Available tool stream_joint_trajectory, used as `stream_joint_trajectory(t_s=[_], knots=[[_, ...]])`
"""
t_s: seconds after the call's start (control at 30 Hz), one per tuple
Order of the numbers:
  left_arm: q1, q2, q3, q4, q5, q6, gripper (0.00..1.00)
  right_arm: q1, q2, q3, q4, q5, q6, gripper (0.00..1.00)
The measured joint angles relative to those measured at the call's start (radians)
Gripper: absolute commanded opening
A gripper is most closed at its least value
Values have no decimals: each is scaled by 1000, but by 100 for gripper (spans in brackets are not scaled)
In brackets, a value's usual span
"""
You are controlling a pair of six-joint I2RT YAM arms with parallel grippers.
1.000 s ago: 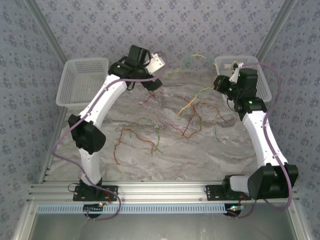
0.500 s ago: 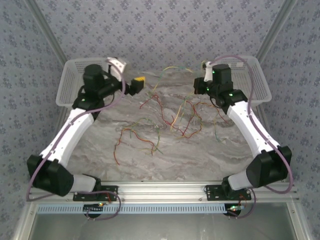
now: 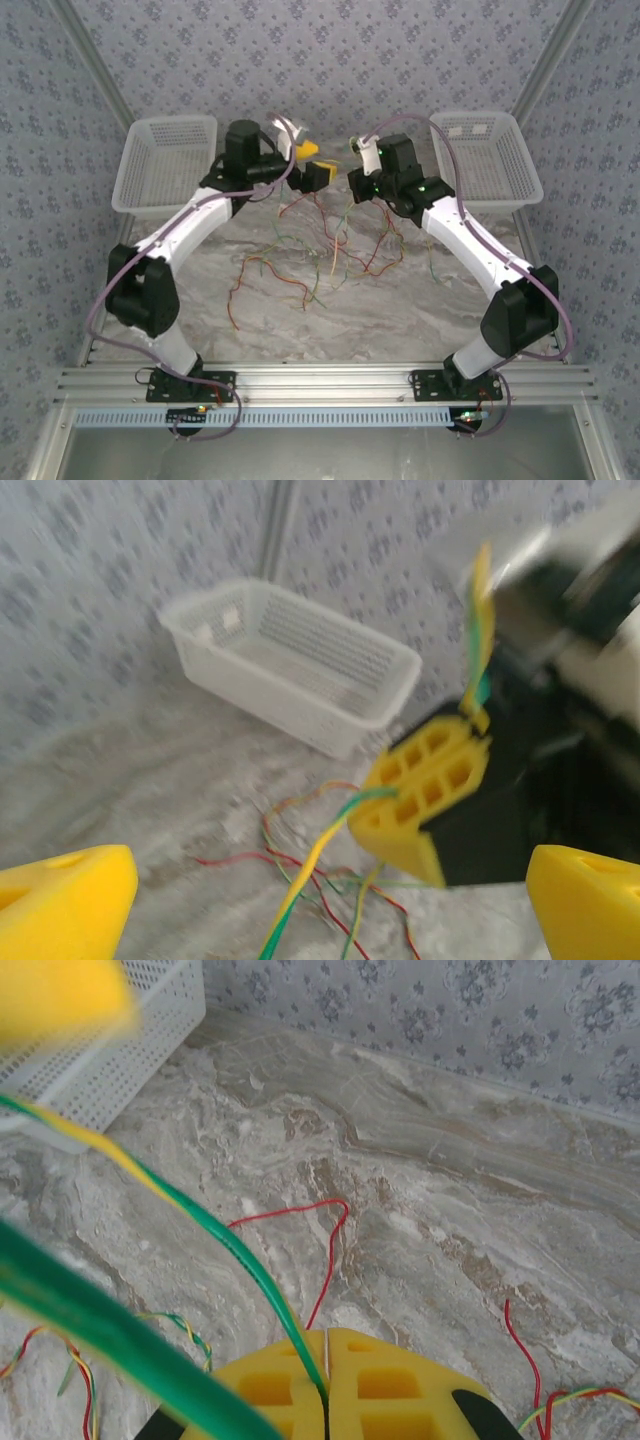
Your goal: Untangle the cables
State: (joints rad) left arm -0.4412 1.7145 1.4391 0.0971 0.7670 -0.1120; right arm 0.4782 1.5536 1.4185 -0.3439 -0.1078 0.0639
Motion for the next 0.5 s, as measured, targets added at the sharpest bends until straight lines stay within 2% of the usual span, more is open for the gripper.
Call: stream_joint_trajectory(t_s=[0.23, 0.5], knots=[[-37, 12, -48, -11, 88, 10, 97, -18, 0, 0, 46, 36, 104, 0], [-101, 7, -80, 64, 151, -14, 98, -18, 28, 14, 56, 210, 197, 0]])
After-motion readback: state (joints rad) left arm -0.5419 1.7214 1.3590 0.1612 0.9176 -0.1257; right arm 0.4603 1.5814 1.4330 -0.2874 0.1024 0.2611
